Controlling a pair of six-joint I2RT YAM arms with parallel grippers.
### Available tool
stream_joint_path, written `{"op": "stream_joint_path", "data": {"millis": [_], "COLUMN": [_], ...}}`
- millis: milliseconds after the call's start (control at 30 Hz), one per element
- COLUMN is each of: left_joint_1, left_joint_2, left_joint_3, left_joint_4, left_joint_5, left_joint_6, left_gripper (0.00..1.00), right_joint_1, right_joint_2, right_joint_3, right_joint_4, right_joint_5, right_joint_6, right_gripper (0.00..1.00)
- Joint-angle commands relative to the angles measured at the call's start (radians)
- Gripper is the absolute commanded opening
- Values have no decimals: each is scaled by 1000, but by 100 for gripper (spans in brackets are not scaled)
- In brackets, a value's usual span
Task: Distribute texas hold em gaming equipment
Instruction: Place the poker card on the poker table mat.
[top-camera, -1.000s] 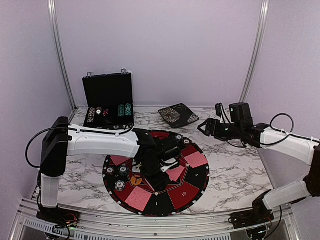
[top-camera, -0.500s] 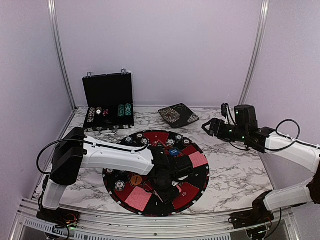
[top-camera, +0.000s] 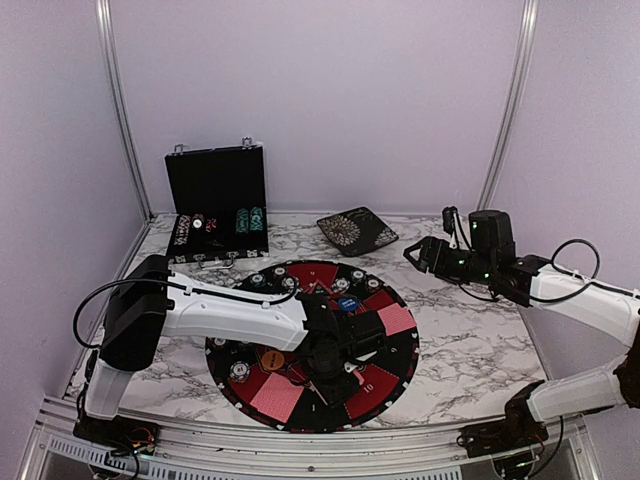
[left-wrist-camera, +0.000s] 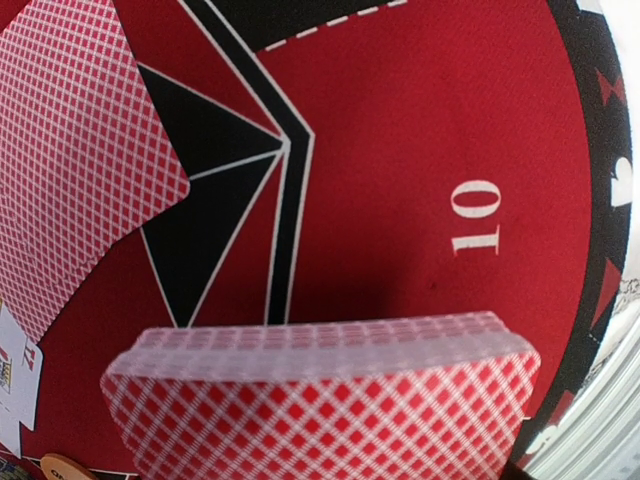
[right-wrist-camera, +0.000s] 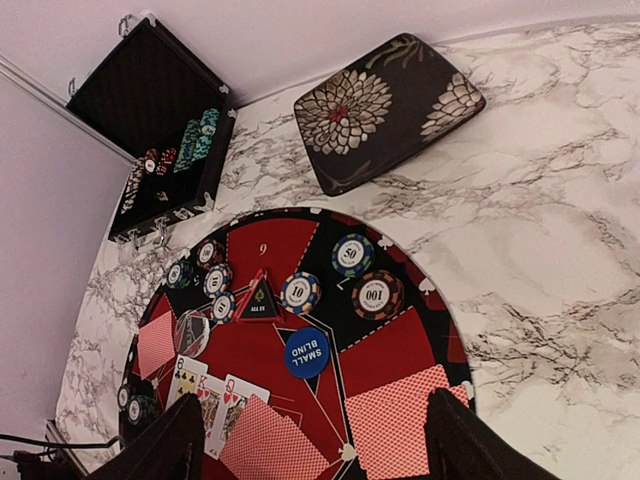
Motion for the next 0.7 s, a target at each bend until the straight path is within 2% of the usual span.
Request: {"op": "stream_joint_path", "data": {"millis": [0,200,467,533,667], "left_joint_1": [-1,-1,-1,1,7], "left_joint_2": [48,48,29,4,-60], "left_joint_3": [-25,-30,-27,-29,-26], "left_joint_4": [79,85,86,87,87], "left_joint_5": [-1,0,-18,-28,-28], "left_joint_6": [0,2,6,2,2], "left_gripper": [70,81,89,98,99], "right_joint_1": [-4,-4,-5,-4,-4], "right_joint_2": [-7,-7,-14,-14,-11], "right_joint_3": [16,19,26,29,48], "right_joint_4": [21,18,8,2,-24], "right_joint_5": [3,1,4,6,26], "right_joint_6": [9,9,6,4,-10], "right_gripper": [73,73,73,74,75]}}
